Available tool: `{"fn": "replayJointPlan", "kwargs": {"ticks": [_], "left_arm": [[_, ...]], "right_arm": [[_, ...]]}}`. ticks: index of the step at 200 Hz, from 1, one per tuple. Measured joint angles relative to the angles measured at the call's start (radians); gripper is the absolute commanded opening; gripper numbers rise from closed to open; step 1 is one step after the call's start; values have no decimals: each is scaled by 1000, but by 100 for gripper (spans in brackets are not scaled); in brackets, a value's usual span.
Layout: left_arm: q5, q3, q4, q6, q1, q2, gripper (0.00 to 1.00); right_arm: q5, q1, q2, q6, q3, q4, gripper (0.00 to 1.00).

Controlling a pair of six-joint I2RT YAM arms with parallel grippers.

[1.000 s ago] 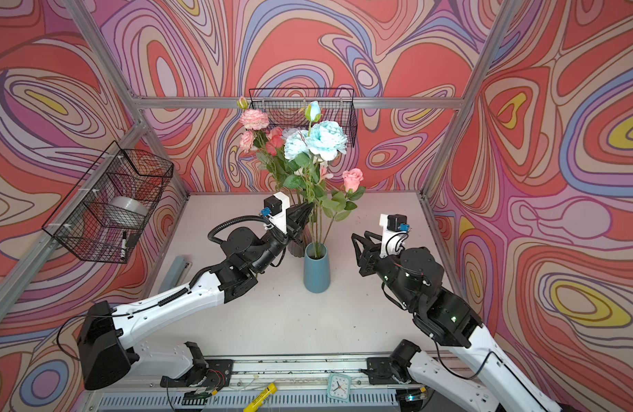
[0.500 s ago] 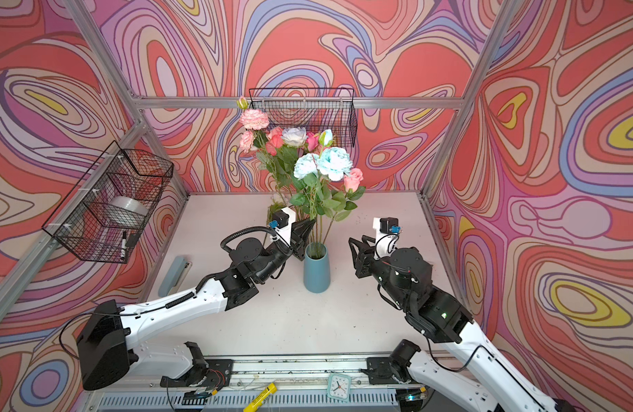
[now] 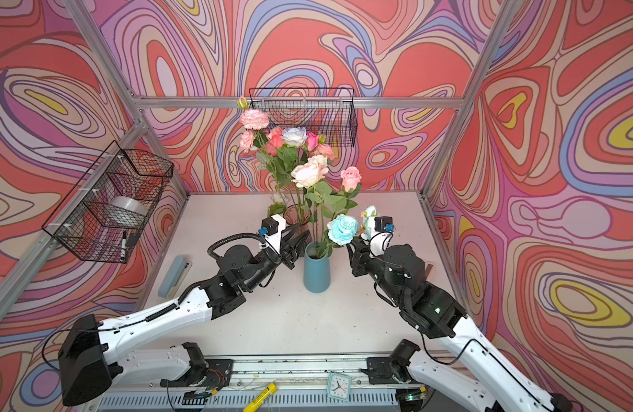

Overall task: Arrange flowers in a vase
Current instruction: Place the flower in the vase, then pick up the flower from the top-center of the table.

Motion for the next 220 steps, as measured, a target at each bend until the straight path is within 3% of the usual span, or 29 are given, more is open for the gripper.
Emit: {"fn": "replayJointPlan", "kwargs": {"ticks": [86, 171, 199, 220], "left_arm": [[-80, -32, -65, -5, 0, -84, 43], [-263, -28, -323, -19, 2, -237, 48], [-292, -16, -456, -67, 41, -261, 47], [-281, -8, -573, -137, 123, -275, 46]], "right_arm": [[-37, 0, 23, 6, -3, -5, 42], [-40, 0, -17, 12, 19, -110, 48], [-39, 0, -30, 16, 30, -158, 48], [-39, 0, -35, 19, 37, -190, 48]]}}
